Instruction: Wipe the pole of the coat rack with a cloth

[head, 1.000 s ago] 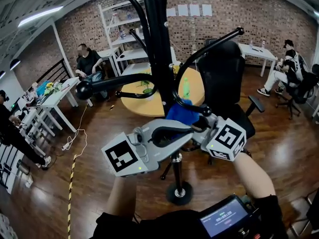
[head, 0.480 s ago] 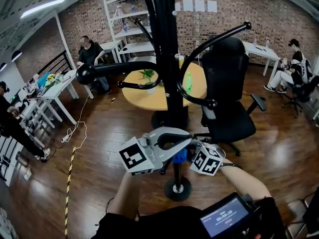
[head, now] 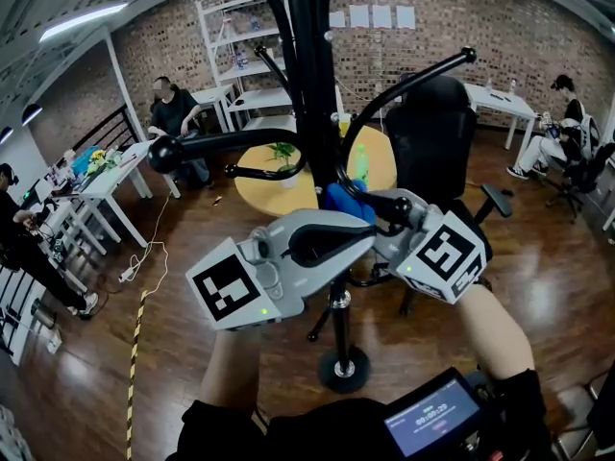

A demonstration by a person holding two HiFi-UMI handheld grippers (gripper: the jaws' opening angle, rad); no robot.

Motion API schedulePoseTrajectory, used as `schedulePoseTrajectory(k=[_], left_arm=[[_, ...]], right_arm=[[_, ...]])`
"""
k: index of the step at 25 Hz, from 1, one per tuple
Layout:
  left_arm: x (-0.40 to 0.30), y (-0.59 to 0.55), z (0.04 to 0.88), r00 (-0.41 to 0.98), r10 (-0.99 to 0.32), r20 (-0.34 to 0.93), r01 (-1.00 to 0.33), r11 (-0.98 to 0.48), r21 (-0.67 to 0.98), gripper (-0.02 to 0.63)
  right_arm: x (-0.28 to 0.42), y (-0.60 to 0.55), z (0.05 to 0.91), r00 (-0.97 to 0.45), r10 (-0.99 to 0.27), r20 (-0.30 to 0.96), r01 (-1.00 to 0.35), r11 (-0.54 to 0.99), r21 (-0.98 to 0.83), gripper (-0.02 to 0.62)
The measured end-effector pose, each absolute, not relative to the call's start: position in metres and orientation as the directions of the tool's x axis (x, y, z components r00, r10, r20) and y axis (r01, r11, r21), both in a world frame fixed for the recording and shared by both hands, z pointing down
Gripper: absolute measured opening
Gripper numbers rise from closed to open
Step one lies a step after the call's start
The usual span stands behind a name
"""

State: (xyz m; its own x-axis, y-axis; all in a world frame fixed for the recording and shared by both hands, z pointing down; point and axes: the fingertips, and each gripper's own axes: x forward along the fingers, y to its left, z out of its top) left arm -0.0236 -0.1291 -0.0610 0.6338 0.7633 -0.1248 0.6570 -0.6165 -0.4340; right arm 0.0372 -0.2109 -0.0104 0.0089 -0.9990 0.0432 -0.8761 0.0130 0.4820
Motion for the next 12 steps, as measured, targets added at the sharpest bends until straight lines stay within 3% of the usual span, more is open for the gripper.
schedulePoseTrajectory(k=[4, 12], left_arm=[[-0.019, -0.132, -0.054, 0.635, 0.764, -0.111, 0.651, -0.607, -0.456, 0.005], [0.0, -0.146, 0.041, 0.653, 0.757, 0.005, 0.729, -0.627, -0.273, 0.004]], right_arm=[[0.038, -0.211, -0.016, 0.038, -0.999, -0.003, -0.878, -0.035, 0.478, 0.051], [0.042, -0.222, 0.145, 0.062, -0.963, 0.262, -0.958, 0.016, 0.285, 0.051]])
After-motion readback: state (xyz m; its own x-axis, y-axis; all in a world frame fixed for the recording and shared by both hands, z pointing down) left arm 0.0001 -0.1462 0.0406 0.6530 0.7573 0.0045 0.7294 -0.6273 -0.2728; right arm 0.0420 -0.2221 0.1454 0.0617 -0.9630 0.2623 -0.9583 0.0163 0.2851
